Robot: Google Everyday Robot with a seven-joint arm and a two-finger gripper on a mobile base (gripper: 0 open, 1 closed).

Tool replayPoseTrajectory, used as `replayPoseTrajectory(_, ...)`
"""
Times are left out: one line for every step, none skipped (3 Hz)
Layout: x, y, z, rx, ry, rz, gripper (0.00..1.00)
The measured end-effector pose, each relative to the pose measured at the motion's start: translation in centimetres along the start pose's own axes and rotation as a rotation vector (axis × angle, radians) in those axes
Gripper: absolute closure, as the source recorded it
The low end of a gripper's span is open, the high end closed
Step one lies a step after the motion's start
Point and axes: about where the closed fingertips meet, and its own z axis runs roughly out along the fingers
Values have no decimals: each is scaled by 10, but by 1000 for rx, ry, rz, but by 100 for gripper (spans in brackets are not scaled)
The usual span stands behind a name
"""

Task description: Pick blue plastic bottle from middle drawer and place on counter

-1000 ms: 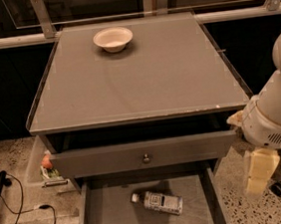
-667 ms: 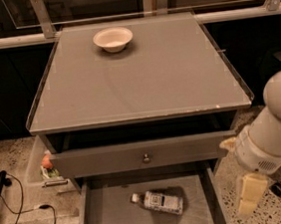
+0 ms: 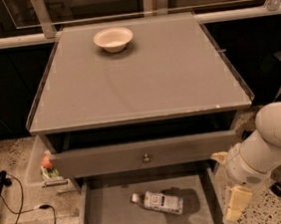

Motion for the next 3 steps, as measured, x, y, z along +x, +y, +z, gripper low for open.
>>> replayPoseTrajectory(3, -3, 20, 34, -24, -35, 0)
replayPoseTrajectory(5, -13, 80, 62, -108, -78, 0)
replayPoseTrajectory(16, -30, 141, 56, -219, -43, 0)
